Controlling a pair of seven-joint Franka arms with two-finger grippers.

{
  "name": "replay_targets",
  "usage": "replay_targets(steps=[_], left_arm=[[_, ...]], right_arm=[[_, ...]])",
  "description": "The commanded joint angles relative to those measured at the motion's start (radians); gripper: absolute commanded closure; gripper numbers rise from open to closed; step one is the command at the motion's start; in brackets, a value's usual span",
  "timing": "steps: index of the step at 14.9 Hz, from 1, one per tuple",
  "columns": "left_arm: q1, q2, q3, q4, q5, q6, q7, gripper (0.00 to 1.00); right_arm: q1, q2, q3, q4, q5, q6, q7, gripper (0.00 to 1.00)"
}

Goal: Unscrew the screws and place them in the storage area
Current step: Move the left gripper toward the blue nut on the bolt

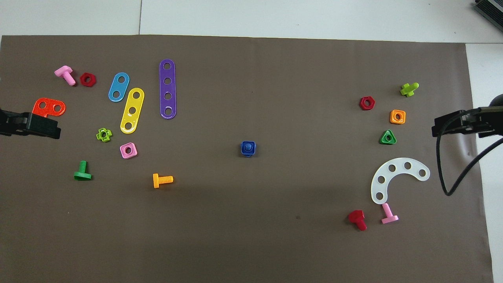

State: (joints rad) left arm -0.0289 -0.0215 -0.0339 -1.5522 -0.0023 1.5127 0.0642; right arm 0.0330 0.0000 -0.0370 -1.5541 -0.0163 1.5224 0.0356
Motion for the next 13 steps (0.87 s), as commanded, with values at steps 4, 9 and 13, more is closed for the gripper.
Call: replay_targets(steps=[4, 9, 13], left_arm=[[0.015, -0.049, -0.009, -0.062, 0.013, -0.04, 0.006, 0.0], [-0.002, -0.051, -0.017, -0.077, 0.013, 0.019, -0.001, 0.0], [-0.072, -0.046, -0.024, -0.1, 0.013, 0.093, -0.012, 0.05]], right_arm=[[-0.004, -0.006, 0.0, -0.008, 0.006, -0.011, -0.026, 0.0], [-0.004, -0.006, 0.0, -0.006, 0.006, -0.011, -0.026, 0.0], [-0.004, -0.006, 0.0, -0.008, 0.006, -0.011, -0.028, 0.0]])
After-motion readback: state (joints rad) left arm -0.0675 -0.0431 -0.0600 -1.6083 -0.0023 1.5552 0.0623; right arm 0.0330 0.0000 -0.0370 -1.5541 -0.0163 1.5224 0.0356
